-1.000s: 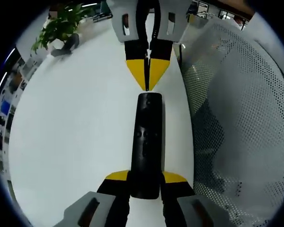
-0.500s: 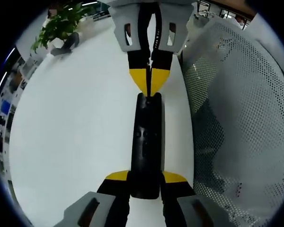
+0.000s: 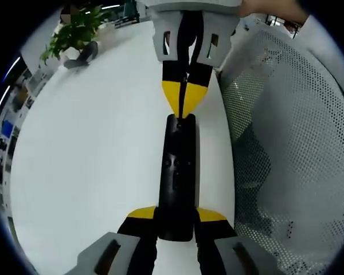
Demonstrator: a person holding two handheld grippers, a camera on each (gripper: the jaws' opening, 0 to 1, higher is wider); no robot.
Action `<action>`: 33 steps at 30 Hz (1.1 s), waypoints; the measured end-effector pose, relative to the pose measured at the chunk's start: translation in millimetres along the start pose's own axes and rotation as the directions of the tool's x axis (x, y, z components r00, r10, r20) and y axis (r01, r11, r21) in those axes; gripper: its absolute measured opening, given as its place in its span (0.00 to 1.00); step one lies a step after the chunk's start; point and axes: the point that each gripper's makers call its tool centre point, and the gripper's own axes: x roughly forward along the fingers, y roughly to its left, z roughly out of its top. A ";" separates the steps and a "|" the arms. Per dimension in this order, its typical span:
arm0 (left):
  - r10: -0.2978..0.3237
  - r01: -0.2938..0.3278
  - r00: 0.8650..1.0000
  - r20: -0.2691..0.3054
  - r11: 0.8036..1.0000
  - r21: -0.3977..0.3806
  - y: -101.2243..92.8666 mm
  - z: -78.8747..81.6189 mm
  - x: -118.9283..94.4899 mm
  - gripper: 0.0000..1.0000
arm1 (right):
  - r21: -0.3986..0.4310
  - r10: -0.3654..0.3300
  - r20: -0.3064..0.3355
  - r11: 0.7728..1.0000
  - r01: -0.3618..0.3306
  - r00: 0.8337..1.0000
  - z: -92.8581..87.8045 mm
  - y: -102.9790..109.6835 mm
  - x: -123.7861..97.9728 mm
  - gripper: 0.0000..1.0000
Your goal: Press the specified remote control buttons in sequence, fully releasing each button before pressing the next.
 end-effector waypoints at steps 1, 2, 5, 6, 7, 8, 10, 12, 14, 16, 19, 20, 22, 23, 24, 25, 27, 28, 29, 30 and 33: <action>-0.001 0.001 1.000 -0.001 1.000 0.000 0.0 0.0 -0.1 0.24 | 0.000 0.000 0.005 1.000 0.000 1.000 1.4 -0.6 0.0 0.00; -0.001 0.001 1.000 -0.001 1.000 0.000 0.0 0.0 -0.1 0.24 | 0.003 0.000 0.018 1.000 0.000 1.000 4.1 -2.0 1.3 0.00; -0.002 0.002 1.000 0.000 1.000 -0.002 -0.1 0.0 -0.2 0.24 | 0.003 0.001 0.030 1.000 -0.001 1.000 8.0 -4.3 4.0 0.00; -0.001 0.001 1.000 0.000 1.000 -0.002 -0.2 0.0 -0.2 0.24 | -0.001 0.004 0.029 1.000 -0.004 1.000 8.6 -4.3 5.2 0.00; -0.001 0.001 1.000 0.001 1.000 -0.003 -0.2 0.0 -0.2 0.24 | -0.006 0.011 0.022 1.000 -0.011 1.000 8.1 -3.7 6.9 0.00; -0.001 0.001 1.000 0.003 1.000 -0.003 -0.2 0.0 -0.2 0.24 | -0.012 0.012 0.016 1.000 -0.012 1.000 7.5 -3.0 8.1 0.00; -0.002 0.002 1.000 0.006 1.000 -0.006 -0.1 -0.1 -0.3 0.24 | -0.036 0.019 -0.014 0.999 -0.020 1.000 2.4 -0.4 12.0 0.00; -0.002 0.002 1.000 0.009 1.000 -0.009 0.2 0.0 -0.3 0.24 | -0.047 0.010 -0.006 0.999 -0.010 1.000 3.8 -2.0 10.6 0.00; -0.003 0.003 1.000 0.012 1.000 -0.009 0.3 0.1 -0.4 0.24 | -0.103 -0.003 -0.020 0.995 0.001 1.000 3.6 -2.3 12.2 0.00; -0.006 0.006 1.000 0.013 1.000 -0.005 0.4 0.0 -0.4 0.24 | -0.139 -0.017 -0.040 0.990 0.011 0.999 3.7 -2.5 13.7 0.00; -0.010 0.010 1.000 0.007 1.000 -0.002 0.5 0.2 -0.4 0.24 | -0.161 -0.027 -0.052 0.987 0.018 0.998 5.0 -1.6 14.9 0.00; -0.010 0.010 1.000 0.005 1.000 -0.001 0.5 0.2 -0.4 0.24 | -0.160 -0.030 -0.051 0.987 0.021 0.998 5.7 -1.3 13.7 0.00; -0.011 0.011 1.000 0.001 1.000 -0.002 0.8 0.2 -0.3 0.24 | -0.093 -0.024 -0.015 0.995 0.023 1.000 6.7 -1.9 13.2 0.00; -0.010 0.010 1.000 0.000 1.000 -0.002 0.8 0.3 -0.2 0.24 | -0.026 -0.015 0.011 1.000 0.015 1.000 6.9 -2.9 12.7 0.00; -0.010 0.010 1.000 0.000 1.000 -0.003 0.8 0.3 -0.2 0.24 | 0.000 -0.006 0.028 1.000 0.006 1.000 6.8 -3.6 12.6 0.00; -0.008 0.008 1.000 -0.001 1.000 -0.005 0.8 0.2 -0.2 0.24 | 0.022 0.004 0.038 1.000 -0.005 0.999 6.3 -3.4 12.2 0.00; -0.006 0.006 1.000 0.000 1.000 -0.006 0.6 0.3 -0.3 0.24 | 0.041 0.001 0.051 0.999 -0.003 0.999 6.6 -5.9 10.2 0.00; -0.005 0.005 1.000 0.000 1.000 -0.007 0.6 0.3 -0.3 0.24 | 0.030 -0.014 0.061 0.999 0.013 0.998 8.3 -7.5 9.7 0.00; -0.003 0.003 1.000 0.000 1.000 -0.008 0.6 0.4 -0.3 0.24 | 0.018 -0.017 0.062 1.000 0.016 0.998 9.9 -6.7 9.8 0.00; -0.003 0.003 1.000 0.001 1.000 -0.008 0.7 0.5 -0.3 0.24 | 0.008 -0.017 0.066 1.000 0.017 0.998 11.9 -5.1 9.5 0.00; -0.004 0.004 1.000 0.001 1.000 -0.009 0.7 0.5 -0.3 0.24 | -0.015 0.000 0.072 1.000 0.001 0.997 18.1 -0.9 11.8 0.00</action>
